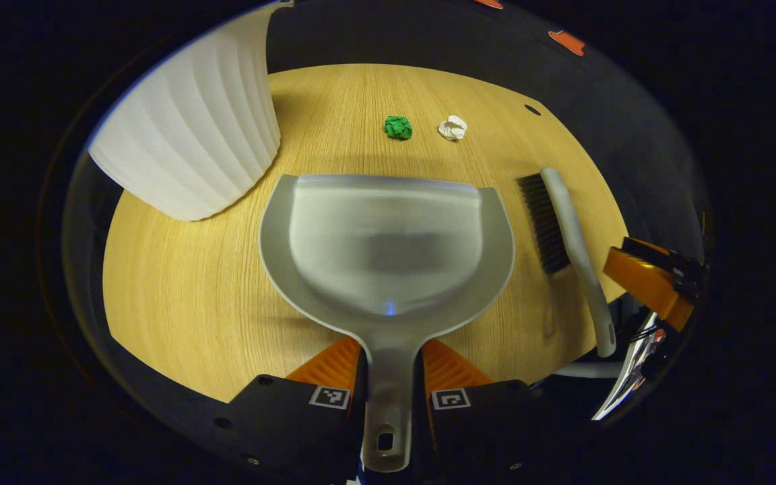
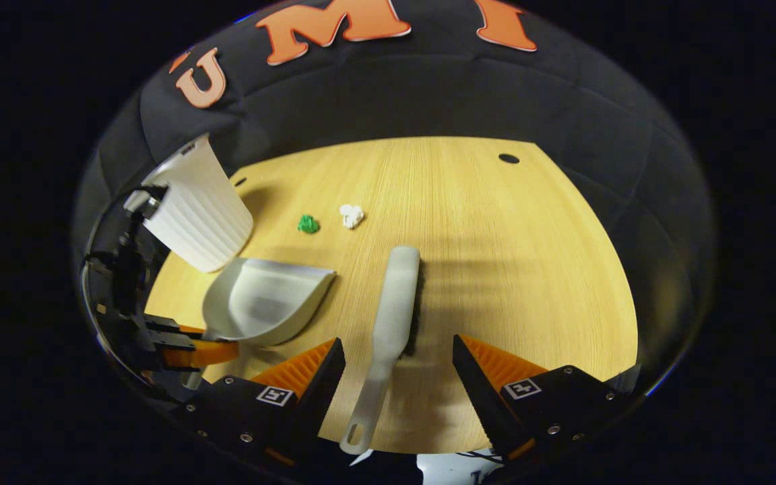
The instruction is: Pick up the small broom and dustpan from the desktop, sweep the trash into the dustpan with the broom, and then empty the trash into the garbage bin.
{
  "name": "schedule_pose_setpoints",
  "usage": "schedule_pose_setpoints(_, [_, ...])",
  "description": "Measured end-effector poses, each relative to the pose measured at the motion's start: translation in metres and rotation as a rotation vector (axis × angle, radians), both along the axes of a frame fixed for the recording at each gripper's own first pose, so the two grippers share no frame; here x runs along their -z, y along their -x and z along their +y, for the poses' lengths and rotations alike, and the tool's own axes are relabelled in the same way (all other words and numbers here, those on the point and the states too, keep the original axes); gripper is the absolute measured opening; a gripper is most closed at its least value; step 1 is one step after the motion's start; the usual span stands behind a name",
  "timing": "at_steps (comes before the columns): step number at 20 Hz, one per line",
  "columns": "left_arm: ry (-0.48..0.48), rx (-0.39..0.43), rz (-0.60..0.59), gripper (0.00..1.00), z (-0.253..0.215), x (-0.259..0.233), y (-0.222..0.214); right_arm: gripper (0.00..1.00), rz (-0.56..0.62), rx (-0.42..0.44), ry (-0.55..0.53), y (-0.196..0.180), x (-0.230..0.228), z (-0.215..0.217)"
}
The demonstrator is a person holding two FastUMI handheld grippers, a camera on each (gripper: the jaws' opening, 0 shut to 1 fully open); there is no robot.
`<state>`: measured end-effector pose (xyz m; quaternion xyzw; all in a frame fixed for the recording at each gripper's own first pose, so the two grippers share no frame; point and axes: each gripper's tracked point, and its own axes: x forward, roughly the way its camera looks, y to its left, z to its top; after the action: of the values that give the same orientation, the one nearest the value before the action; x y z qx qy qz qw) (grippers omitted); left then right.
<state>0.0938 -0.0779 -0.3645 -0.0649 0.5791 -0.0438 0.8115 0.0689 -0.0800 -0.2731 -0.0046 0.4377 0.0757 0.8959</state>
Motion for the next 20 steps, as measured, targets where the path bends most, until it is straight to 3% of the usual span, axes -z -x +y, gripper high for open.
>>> schedule_pose_setpoints(4, [0.044, 0.003, -0.001, 0.30, -0.007, 0.027, -0.038, 0.97, 0.094, 0.015, 0.093, -0.005, 0.034, 0.007])
schedule_pose_setpoints(8, [0.045, 0.027, -0.002, 0.30, -0.027, 0.024, -0.051, 0.97, 0.157, 0.037, 0.134, 0.000, 0.049, 0.014])
schedule_pose_setpoints(10, [0.052, 0.031, -0.004, 0.30, -0.012, 0.015, -0.045, 0.93, 0.186, 0.046, 0.128, 0.003, 0.052, 0.018])
schedule_pose_setpoints(11, [0.055, 0.032, -0.005, 0.30, -0.009, 0.013, -0.047, 0.83, 0.203, 0.050, 0.130, 0.004, 0.055, 0.018])
schedule_pose_setpoints(14, [0.065, 0.032, -0.007, 0.30, 0.001, 0.012, -0.064, 0.66, 0.226, 0.070, 0.154, 0.007, 0.061, 0.012])
schedule_pose_setpoints(15, [0.064, 0.034, -0.008, 0.30, 0.012, 0.009, -0.068, 0.43, 0.236, 0.075, 0.159, 0.007, 0.062, 0.011])
schedule_pose_setpoints(16, [0.062, 0.036, -0.010, 0.30, 0.020, 0.006, -0.071, 0.41, 0.249, 0.079, 0.162, 0.008, 0.064, 0.010])
schedule_pose_setpoints(17, [0.060, 0.038, -0.012, 0.30, 0.025, 0.004, -0.070, 0.29, 0.262, 0.077, 0.161, 0.007, 0.067, 0.010])
schedule_pose_setpoints(20, [0.055, 0.047, -0.015, 0.30, 0.022, 0.003, -0.063, 0.22, 0.273, 0.062, 0.166, 0.004, 0.068, 0.010])
